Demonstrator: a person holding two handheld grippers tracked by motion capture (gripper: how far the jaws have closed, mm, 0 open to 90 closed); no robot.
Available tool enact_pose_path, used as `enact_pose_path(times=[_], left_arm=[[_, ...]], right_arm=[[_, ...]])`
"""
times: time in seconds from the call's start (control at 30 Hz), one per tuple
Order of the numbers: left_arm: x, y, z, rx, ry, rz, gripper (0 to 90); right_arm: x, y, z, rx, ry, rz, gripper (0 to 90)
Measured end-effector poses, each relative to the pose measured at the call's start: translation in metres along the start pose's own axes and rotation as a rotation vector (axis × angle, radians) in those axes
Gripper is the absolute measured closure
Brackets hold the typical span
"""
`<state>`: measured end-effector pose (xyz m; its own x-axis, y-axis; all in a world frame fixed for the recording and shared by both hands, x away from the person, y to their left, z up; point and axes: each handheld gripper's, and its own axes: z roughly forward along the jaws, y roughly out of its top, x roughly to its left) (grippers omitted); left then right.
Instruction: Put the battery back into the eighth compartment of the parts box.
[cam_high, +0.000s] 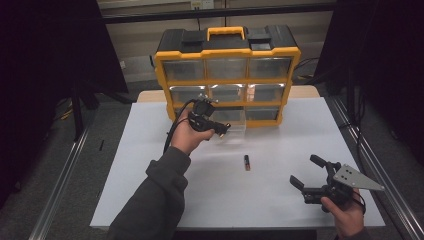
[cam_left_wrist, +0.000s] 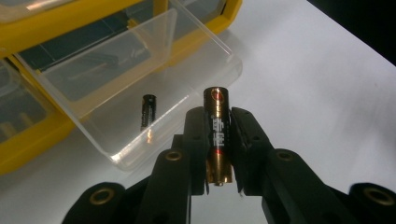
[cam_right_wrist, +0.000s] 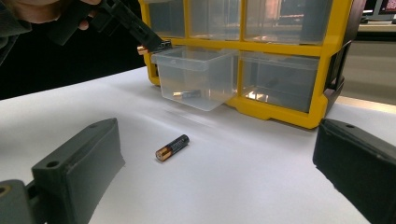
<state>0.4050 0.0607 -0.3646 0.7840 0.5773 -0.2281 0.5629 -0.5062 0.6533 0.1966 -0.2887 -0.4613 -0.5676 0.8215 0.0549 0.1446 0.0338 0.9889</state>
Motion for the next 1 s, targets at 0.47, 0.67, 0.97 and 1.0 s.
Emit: enact_pose_path(times=[0.47, 0.67, 0.97, 1.0], left_arm=[[0.016, 0.009, 0.003, -0.032, 0.054, -0.028, 77.4], [0.023, 0.008, 0.009, -0.032, 0.069, -0.037, 77.4], [0.034, 0.010, 0.015, -0.048, 0.116, -0.045, 77.3], [0.034, 0.010, 0.015, -0.048, 0.121, -0.047, 77.3]], right_arm=[[-0.001, 0.000, 0.000, 0.000, 0.001, -0.002, 0.9], [0.000, 0.000, 0.000, -0.001, 0.004, 0.001, 0.9], [-0.001, 0.000, 0.000, -0.005, 0.003, 0.001, 0.8], [-0.001, 0.000, 0.000, -0.004, 0.005, 0.002, 0.8]])
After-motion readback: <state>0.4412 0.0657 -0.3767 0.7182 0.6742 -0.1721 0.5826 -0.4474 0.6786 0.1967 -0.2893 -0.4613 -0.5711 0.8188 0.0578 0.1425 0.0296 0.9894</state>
